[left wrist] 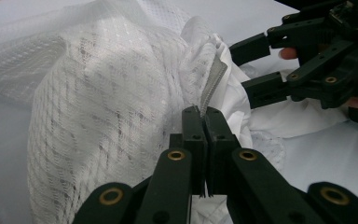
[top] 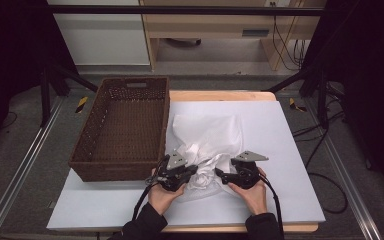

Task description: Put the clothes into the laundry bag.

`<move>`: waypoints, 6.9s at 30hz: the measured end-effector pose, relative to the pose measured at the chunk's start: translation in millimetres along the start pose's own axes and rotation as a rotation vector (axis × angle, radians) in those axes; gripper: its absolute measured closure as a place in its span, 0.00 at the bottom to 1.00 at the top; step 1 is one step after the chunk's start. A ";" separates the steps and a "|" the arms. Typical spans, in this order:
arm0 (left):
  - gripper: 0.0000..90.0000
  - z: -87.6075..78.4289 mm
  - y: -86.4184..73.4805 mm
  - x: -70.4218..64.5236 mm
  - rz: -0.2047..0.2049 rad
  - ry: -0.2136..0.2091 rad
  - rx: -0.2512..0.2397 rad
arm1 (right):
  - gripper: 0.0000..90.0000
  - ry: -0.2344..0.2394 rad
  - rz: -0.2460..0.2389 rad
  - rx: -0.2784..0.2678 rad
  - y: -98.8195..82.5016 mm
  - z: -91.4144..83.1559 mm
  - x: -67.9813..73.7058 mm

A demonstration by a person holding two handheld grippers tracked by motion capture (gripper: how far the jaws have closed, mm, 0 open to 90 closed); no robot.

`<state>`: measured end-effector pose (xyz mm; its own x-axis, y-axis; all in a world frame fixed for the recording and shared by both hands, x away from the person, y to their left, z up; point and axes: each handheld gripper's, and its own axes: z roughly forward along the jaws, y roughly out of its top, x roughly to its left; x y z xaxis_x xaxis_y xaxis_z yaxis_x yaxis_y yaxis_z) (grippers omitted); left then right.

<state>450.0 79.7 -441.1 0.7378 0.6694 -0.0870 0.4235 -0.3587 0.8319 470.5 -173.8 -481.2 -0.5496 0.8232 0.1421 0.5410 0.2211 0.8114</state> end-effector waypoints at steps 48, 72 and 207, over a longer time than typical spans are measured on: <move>0.99 -7.3 10.1 5.2 -0.024 0.020 -0.012 | 0.84 0.133 -0.235 -0.038 5.5 -0.7 68.9; 0.99 -8.4 8.7 8.1 -0.023 0.013 -0.017 | 0.53 0.169 -0.167 -0.094 14.2 8.3 29.6; 0.99 -19.1 10.5 6.9 0.020 -0.008 -0.036 | 0.96 0.169 -0.099 -0.146 -11.6 -61.1 28.0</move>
<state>449.5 92.9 -422.5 0.7499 0.6573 -0.0747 0.3901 -0.3482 0.8524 409.9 -185.2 -452.0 -0.7008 0.6993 0.1408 0.3883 0.2084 0.8977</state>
